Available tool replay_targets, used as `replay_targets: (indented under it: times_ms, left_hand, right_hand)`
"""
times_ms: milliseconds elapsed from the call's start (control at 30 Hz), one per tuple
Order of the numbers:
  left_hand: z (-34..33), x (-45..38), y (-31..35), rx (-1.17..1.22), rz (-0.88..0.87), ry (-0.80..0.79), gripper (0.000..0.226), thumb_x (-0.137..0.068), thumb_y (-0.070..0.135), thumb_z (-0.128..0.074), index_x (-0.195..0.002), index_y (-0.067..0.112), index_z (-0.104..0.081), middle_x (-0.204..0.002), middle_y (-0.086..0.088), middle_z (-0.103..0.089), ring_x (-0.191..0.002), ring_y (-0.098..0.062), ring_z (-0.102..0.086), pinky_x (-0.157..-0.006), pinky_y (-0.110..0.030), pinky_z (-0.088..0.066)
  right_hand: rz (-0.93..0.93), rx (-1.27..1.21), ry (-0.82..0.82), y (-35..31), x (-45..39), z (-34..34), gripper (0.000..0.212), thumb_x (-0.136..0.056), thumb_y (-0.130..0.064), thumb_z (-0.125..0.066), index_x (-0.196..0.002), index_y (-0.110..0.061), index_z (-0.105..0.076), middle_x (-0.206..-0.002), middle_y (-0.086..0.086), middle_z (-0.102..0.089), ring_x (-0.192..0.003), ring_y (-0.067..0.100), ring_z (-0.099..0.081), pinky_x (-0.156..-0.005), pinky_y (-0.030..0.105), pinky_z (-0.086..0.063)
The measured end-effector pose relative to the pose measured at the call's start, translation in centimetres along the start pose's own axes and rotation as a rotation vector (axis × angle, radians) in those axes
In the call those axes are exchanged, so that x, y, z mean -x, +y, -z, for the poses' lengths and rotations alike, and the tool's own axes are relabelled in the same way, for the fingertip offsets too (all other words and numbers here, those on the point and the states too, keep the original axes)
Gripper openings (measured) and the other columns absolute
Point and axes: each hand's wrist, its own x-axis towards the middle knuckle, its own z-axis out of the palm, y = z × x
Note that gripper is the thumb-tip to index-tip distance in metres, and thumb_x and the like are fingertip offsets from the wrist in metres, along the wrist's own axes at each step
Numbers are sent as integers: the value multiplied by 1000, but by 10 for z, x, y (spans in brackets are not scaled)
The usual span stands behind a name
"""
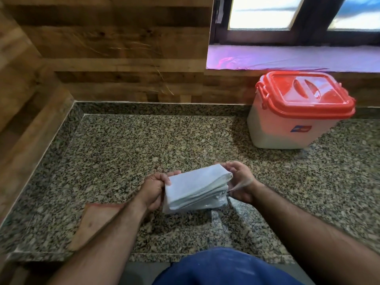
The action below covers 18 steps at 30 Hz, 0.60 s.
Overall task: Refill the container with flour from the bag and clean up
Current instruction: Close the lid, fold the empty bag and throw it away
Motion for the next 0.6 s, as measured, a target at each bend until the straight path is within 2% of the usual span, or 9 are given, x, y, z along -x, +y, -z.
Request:
replay_targets:
  times_ms: [67,100,167,267,333,400,433,500,600]
  left_hand:
    - [0,-3,-6,13,-61,49,35,-58,-18,-43,-49,12,-59,-131,-25,-74,-134,-51,-60,-111,-73,-47]
    - [1,-4,-9,17,-78,64,38,-58,-19,-40,-47,12,-57,-129,-25,-74,-134,-50,-60,-112,-72,-47]
    - [2,-3,-13,12,-100,79,41,-61,-22,-37,-48,12,-56,-128,-25,-74,-134,-50,-61,-112,-70,-47]
    - [9,10,-12,-63,-130,105,49,-73,-26,-37,-51,12,-60,-126,-21,-77,-132,-44,-64,-113,-63,-50]
    - [22,24,-7,-128,-169,102,44,-79,-25,-42,-61,9,-64,-127,-21,-76,-132,-41,-66,-114,-60,-51]
    - [36,47,-2,-160,-205,112,29,-71,-15,-48,-75,8,-66,-125,-24,-76,-125,-38,-69,-106,-54,-55]
    - [41,62,1,-191,-217,132,29,-67,-9,-51,-82,8,-68,-119,-24,-77,-116,-35,-72,-96,-46,-58]
    - [44,99,4,-355,-211,163,31,-74,1,-63,-102,10,-70,-112,-16,-79,-102,-26,-73,-83,-34,-58]
    - [41,158,-4,-679,-115,168,46,-85,13,-90,-126,11,-69,-115,-4,-78,-104,-17,-74,-85,-25,-59]
  right_hand:
    - [-111,120,-107,0,0,3,69,-97,-57,-58,-141,-4,-63,-118,22,-69,-104,39,-67,-87,53,-61]
    - [-132,212,-133,-1,2,3,69,-91,-55,-69,-137,-4,-65,-115,20,-71,-103,38,-69,-91,53,-60]
    - [-150,327,-156,-3,0,3,66,-77,-31,-85,-133,-4,-63,-113,18,-72,-95,33,-72,-91,51,-60]
    - [-123,437,-203,-7,-2,-5,56,-83,1,-76,-137,-4,-61,-117,22,-73,-90,32,-73,-71,43,-65]
    - [-89,434,-261,-7,-6,-5,55,-85,14,-68,-136,-7,-64,-127,26,-72,-98,39,-73,-76,47,-66]
    - [-84,480,-347,-6,-8,-11,66,-80,15,-72,-139,-12,-64,-134,28,-68,-105,43,-72,-79,49,-66]
    - [-81,542,-388,-5,-7,-17,70,-77,12,-76,-140,-15,-63,-134,26,-69,-104,42,-72,-75,48,-67]
    - [-72,693,-447,1,-5,-35,73,-75,10,-79,-140,-19,-63,-127,20,-73,-96,39,-74,-63,43,-64]
    - [-59,860,-594,22,8,-78,62,-86,16,-71,-137,-19,-66,-116,16,-78,-84,28,-76,-53,35,-60]
